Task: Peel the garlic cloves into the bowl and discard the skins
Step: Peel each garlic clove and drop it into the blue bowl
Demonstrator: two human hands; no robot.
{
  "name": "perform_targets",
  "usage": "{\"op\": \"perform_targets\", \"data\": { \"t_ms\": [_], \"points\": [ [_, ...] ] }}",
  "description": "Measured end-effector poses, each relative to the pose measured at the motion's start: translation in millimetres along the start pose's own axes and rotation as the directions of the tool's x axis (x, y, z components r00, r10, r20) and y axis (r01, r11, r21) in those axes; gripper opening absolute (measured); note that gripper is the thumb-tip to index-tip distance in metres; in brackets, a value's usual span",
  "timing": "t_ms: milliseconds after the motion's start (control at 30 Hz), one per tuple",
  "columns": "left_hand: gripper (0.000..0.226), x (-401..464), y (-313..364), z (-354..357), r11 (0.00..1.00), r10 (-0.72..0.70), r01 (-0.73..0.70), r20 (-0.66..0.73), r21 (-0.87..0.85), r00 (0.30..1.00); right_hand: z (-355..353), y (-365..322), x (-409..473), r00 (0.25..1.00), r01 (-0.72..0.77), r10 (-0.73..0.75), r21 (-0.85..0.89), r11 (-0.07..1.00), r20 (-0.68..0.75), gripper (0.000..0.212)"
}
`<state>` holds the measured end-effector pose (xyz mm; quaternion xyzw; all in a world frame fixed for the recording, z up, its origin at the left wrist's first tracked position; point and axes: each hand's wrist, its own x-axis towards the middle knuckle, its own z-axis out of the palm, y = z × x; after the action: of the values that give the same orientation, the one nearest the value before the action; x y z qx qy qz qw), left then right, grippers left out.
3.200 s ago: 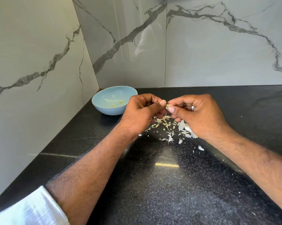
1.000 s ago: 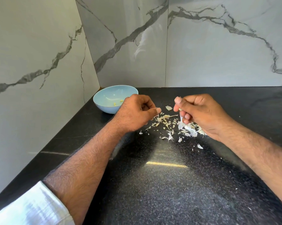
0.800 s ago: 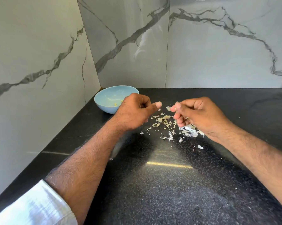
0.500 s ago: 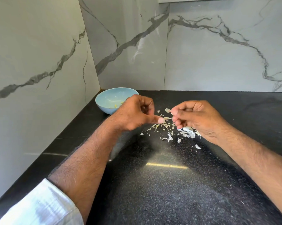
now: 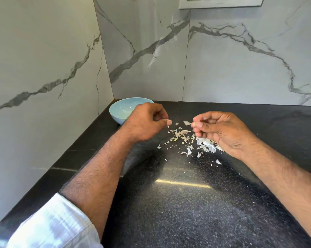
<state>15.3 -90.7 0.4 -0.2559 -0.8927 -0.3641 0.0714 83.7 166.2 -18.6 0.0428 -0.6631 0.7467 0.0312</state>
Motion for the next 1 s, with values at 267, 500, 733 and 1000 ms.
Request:
{"op": "perform_targets", "data": {
  "t_ms": [267, 500, 733, 1000],
  "points": [
    [0.021, -7, -1, -34, 0.985, -0.131, 0.094, 0.272, 0.144, 0.953, 17, 0, 21, 0.999, 0.003, -0.004, -0.041, 0.999, -0.036, 0.027],
    [0.029, -7, -34, -66, 0.885, -0.391, 0.3, 0.217, 0.356, 0.894, 81, 19, 81, 0.989, 0.021, -0.042, -0.14, 0.99, -0.143, 0.005],
    [0.027, -4, -34, -57, 0.88, -0.4, 0.305, 0.223, 0.364, 0.889, 122, 34, 131, 0.972, 0.034, -0.098, -0.283, 0.958, -0.216, 0.01],
    [0.027, -5, -28, -51, 0.938, -0.32, 0.28, 0.206, 0.204, 0.925, 103, 27, 122, 0.974, -0.037, -0.038, -0.321, 0.946, -0.225, 0.007]
  ]
}}
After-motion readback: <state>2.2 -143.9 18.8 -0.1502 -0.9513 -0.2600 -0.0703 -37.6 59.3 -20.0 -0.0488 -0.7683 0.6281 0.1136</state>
